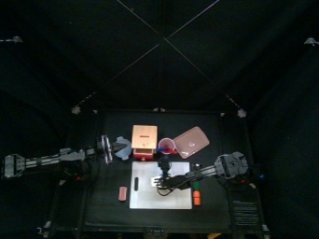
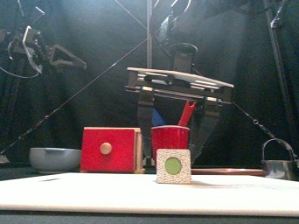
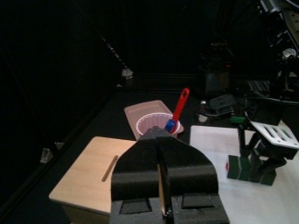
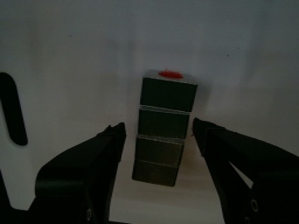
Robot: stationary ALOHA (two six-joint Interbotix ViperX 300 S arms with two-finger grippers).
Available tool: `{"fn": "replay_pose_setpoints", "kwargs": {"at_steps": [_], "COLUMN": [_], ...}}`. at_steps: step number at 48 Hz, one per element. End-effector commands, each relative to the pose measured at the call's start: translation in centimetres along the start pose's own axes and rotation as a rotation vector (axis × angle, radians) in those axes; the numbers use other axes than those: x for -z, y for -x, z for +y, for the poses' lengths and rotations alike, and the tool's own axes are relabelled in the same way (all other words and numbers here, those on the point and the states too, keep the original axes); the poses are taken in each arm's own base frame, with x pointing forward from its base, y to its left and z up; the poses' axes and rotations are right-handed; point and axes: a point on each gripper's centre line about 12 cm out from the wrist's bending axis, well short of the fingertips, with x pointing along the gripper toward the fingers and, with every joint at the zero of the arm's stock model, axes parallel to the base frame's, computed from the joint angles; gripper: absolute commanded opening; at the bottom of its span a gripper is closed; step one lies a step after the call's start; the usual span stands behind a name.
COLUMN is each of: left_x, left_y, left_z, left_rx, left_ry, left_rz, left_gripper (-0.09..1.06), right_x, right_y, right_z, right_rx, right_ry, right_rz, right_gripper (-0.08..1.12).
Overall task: Place sushi on board then cut the sushi with the knife then place the pieces on the plate
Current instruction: Pick knife at handle with right hand
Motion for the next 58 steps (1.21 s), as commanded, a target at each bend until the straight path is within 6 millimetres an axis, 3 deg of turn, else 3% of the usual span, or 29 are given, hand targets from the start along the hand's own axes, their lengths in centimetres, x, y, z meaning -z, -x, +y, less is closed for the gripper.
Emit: {"fn": "replay_pose_setpoints", "kwargs": {"at_steps": [1,8,16,33,44,52,58], "left_x": [-0.9,-1.5,-2.1,-3.1,-4.0,-4.8,-4.7], "left_y": [-0.2,-0.4,-0.5,-0.7,-0.8,-1.1,-1.4], "left_z": [0.1,0.3,0.9,2.2,2.8,3.0,3.3], "left_rx": [-0.005,-0.010,-0.036,-0.094,-0.115,-0.122,-0.131], "left_ry": [-0.001,-0.001,-0.003,-0.009,-0.016,-0.019,-0.015], "left_rz": [-0.027,-0.042,-0.058,-0.080,-0.100,-0.113,-0.105], "left_gripper": [0.09,0.09,0.08,0.08,0.08,0.08,0.08], "right_x": [-0.9,-2.0,-1.8,-1.7,-4.4,-6.5,-8.9], "right_y": [4.0,7.3,10.5,10.7,12.3,13.4,14.5], "right_z": [1.4,1.0,-1.4,-6.9,-9.1,-12.0,-14.0], "right_rx": [-0.100,-0.123,-0.059,0.039,-0.054,-0.126,-0.235], "right_ry": [0.005,0.075,0.205,0.545,0.710,0.783,0.836], "right_rz": [-0.004,-0.044,-0.021,0.083,0.001,-0.044,-0.178], "right_gripper": [0.94,0.94,0.94,0.93,0.93,0.93,0.93]}}
